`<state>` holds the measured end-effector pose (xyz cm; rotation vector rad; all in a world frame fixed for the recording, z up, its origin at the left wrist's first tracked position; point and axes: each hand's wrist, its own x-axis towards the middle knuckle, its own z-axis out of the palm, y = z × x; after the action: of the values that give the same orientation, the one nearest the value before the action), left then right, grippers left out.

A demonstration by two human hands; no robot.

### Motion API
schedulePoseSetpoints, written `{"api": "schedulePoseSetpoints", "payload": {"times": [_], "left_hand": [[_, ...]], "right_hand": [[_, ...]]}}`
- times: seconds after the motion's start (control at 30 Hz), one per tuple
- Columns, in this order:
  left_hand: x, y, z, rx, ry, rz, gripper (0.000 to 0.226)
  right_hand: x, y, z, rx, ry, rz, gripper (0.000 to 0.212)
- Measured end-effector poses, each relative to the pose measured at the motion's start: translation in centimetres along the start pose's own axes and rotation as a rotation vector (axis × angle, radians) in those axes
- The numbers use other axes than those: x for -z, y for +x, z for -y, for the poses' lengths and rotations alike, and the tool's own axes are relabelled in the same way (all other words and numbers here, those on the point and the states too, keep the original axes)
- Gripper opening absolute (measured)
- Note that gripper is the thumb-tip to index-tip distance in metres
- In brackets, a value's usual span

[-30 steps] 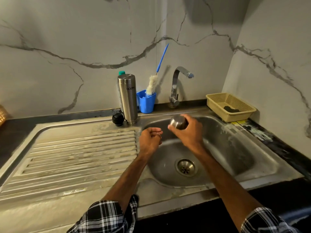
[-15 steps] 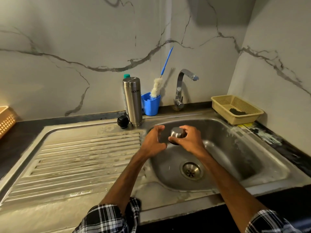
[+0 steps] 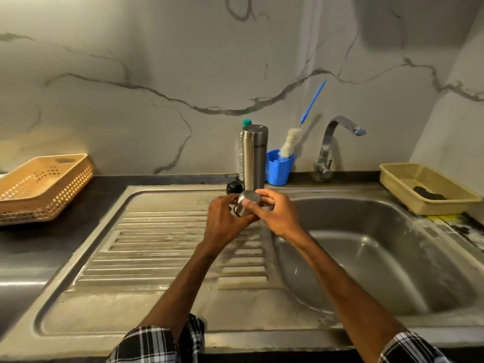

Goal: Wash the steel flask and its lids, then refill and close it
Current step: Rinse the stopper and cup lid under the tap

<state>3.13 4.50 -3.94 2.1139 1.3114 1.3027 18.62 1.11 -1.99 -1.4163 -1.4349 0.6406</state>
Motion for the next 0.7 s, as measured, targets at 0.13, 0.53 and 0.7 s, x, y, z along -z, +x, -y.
{"api": "schedulePoseSetpoints", "payload": {"times": [0.13,0.53,0.7], "left_hand": [[2.5,1.2,2.4,0.145,0.067,-0.042,0.051],[3.5,6.2,7.3,0.405,0.133,-0.087,0.058],[2.9,7.2,8.5,0.458,0.080,-0.039,0.051]], "right_hand": [[-0.7,-0.1,-1.8,0.025,-0.025,-0.121,0.034],[0.6,-0.1,-4.3,0.139,-0.226,-0.253,0.014],[0.8,0.1,-4.6,0.133,-0.238,-0.250,0.013]]}}
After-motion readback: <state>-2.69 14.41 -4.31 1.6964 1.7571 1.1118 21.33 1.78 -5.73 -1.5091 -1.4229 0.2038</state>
